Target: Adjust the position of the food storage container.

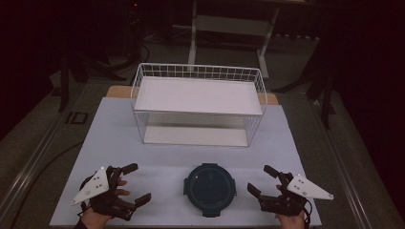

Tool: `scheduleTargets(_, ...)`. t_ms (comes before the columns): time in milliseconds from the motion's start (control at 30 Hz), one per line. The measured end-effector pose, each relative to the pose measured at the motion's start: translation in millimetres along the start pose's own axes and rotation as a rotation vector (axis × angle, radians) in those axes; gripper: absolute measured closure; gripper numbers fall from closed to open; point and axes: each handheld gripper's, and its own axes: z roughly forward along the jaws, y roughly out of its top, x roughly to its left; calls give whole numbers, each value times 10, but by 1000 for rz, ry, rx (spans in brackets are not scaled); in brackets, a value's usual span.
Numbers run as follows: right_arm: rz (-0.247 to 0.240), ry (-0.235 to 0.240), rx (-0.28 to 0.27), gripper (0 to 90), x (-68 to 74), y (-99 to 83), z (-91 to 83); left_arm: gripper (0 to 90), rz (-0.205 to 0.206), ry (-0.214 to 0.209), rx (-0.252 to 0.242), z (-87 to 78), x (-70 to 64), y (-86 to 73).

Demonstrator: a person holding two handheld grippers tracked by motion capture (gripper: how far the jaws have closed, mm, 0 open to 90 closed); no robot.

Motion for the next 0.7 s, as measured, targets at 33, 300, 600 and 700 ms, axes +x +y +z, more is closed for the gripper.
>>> scheduleTargets(33,-4,5,0,141,5,1,3,1,0,2,-2,-1,-1,1)
scheduleTargets(300,-16,-4,-13,137,28,14,-4,1,-16,11,-5,-39,12,16)
scheduleTargets(600,-37,37,-27,127,67,48,16,1,-24,-8,16,-142,-4,35)
scheduleTargets(700,-36,43,-29,127,88,70,13,1,-20,-13,18,-158,-3,40)
